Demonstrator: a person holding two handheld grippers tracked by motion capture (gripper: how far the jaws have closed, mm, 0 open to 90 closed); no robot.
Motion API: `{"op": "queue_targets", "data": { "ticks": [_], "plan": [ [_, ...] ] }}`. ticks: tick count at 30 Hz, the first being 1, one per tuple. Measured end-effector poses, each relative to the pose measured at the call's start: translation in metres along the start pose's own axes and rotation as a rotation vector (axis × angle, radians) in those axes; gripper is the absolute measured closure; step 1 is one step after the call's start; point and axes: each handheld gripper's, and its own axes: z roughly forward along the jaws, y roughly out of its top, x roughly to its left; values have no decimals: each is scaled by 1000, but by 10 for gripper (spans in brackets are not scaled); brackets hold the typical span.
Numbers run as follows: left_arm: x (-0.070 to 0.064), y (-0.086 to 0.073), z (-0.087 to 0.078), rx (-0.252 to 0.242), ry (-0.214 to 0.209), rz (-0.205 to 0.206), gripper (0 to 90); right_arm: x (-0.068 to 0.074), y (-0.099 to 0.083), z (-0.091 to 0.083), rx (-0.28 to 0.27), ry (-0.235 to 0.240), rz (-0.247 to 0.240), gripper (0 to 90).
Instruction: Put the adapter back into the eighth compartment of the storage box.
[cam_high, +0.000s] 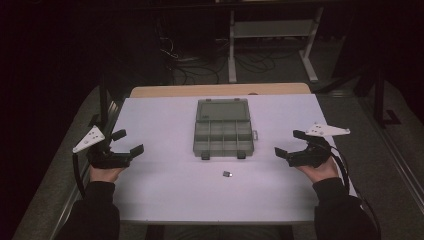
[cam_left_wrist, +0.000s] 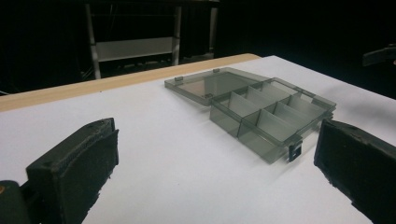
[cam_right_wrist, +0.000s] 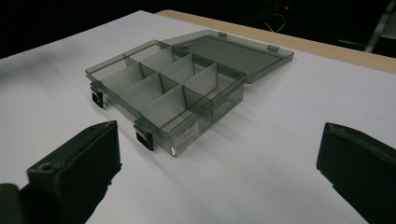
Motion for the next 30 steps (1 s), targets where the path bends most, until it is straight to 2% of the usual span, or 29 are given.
{"op": "queue_targets", "data": {
  "ticks": [10, 19, 30],
  "plan": [
    [-1, 0, 0, 0, 4, 6, 0, 2, 0, 1, 5, 9, -9, 0],
    [-1, 1, -1, -11, 6, 8, 0, 6, 2, 2, 34, 19, -20, 0],
    [-3, -1, 3, 19, -3, 15, 0, 12, 9, 5, 58, 34, -50, 0]
  ]
}}
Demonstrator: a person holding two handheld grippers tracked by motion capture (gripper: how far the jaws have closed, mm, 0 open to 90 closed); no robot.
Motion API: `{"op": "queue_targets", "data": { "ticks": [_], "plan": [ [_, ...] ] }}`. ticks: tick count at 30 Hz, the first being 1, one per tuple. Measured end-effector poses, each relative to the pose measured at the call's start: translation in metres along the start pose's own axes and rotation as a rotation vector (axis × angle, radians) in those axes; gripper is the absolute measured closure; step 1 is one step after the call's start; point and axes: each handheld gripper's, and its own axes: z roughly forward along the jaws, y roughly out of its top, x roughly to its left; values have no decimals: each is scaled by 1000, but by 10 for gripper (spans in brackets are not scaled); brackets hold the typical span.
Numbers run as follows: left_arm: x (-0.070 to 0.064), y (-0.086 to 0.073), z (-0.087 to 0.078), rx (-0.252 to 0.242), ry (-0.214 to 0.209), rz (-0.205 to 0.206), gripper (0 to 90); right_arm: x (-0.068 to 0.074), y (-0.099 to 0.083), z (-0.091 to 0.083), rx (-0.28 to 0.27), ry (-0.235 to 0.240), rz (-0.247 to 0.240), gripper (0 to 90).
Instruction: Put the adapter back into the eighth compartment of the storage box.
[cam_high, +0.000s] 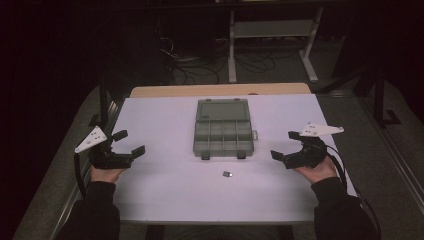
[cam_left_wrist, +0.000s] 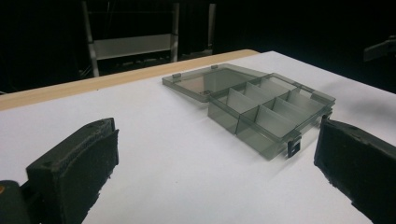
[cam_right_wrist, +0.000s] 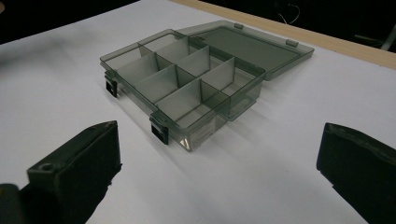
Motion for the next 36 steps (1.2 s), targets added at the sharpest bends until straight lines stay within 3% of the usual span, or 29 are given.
{"op": "queue_targets", "data": {
  "ticks": [13, 19, 36],
  "plan": [
    [0, 0, -1, -5, 3, -3, 0, 14, 17, 7, 67, 37, -57, 0],
    [0, 0, -1, -8, 4, -4, 0, 28, 26, 17, 92, 87, -96, 0],
    [0, 0, -1, -11, 5, -3, 0, 51, 34, 43, 178, 163, -167, 0]
  ]
}}
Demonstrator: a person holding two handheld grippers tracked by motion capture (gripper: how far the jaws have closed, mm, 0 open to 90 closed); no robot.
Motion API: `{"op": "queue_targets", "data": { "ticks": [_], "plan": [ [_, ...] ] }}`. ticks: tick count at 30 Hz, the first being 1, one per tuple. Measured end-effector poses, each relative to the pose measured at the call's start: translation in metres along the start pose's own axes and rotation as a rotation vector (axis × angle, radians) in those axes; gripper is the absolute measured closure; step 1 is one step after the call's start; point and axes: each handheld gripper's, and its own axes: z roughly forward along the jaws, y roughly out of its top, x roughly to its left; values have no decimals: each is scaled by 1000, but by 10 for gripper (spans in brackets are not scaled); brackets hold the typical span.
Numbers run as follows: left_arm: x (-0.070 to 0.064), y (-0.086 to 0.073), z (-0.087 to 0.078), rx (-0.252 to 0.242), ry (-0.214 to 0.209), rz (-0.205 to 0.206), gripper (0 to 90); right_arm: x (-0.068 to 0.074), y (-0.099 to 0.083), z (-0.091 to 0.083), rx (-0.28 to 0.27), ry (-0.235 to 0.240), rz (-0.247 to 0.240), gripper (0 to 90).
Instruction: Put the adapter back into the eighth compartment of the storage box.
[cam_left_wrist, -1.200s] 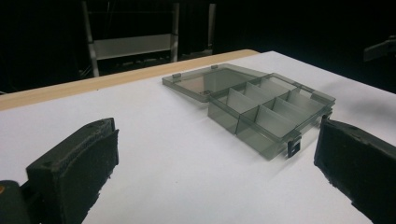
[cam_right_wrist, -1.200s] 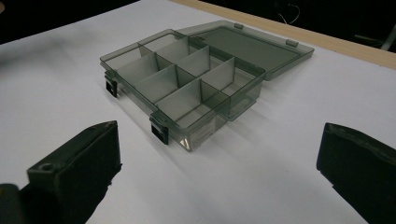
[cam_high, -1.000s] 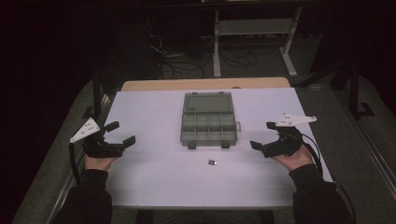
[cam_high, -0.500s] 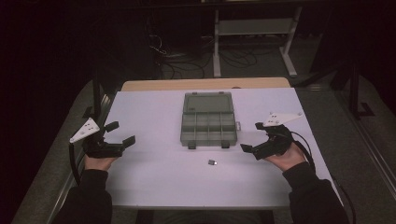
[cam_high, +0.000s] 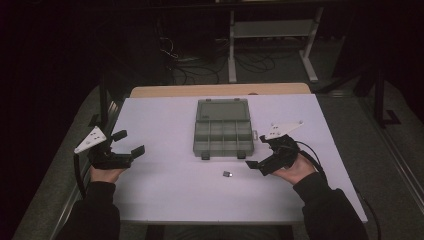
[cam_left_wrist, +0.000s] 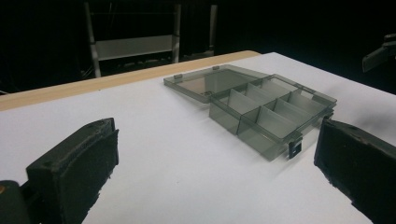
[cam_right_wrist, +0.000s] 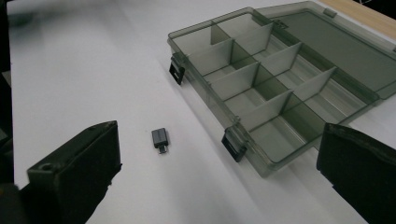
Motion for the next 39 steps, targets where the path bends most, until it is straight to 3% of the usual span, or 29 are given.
{"op": "queue_targets", "data": {
  "ticks": [39],
  "plan": [
    [0, 0, 0, -1, 0, 6, 0, 17, 18, 41, 143, 103, -89, 0]
  ]
}}
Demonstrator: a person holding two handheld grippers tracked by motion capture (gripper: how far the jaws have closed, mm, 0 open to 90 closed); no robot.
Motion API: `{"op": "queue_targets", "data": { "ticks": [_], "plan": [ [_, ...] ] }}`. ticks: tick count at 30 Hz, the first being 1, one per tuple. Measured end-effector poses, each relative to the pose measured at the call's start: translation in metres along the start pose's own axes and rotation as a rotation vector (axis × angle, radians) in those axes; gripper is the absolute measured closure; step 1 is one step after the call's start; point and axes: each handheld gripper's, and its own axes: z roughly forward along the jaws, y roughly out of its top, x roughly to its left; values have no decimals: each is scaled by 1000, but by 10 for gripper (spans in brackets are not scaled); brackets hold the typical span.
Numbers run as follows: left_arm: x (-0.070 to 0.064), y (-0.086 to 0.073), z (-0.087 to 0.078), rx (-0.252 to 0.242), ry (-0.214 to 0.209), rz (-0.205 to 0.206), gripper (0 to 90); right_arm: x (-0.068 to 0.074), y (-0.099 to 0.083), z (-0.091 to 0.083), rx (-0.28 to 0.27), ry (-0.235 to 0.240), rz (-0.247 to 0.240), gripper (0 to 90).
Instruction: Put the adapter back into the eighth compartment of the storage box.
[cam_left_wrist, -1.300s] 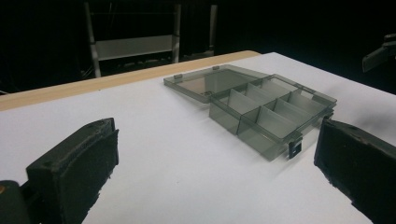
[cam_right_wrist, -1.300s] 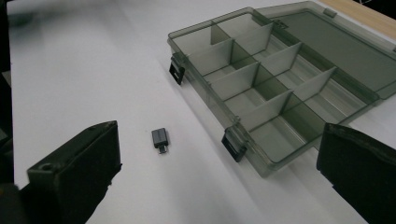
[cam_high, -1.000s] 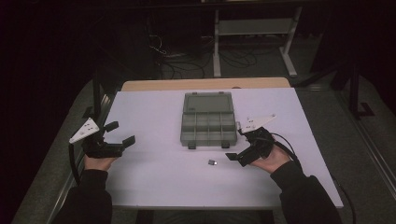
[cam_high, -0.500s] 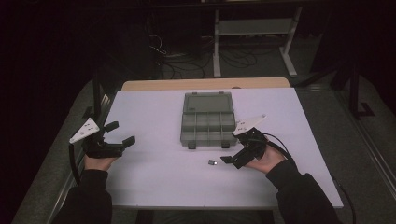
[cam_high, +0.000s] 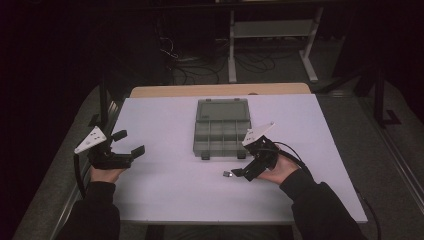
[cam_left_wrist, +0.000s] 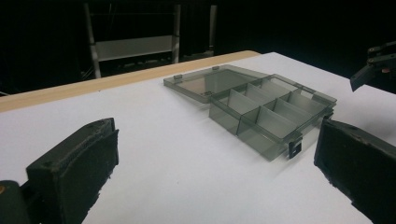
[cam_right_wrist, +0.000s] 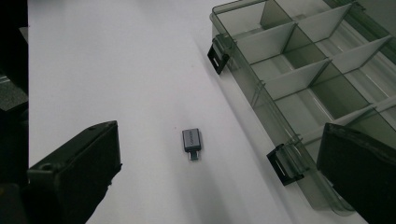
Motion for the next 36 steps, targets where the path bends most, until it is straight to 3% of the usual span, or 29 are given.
{"op": "queue_targets", "data": {
  "ticks": [36],
  "plan": [
    [-1, 0, 0, 2, -3, 1, 0, 7, 2, 39, 154, 71, -66, 0]
  ]
}}
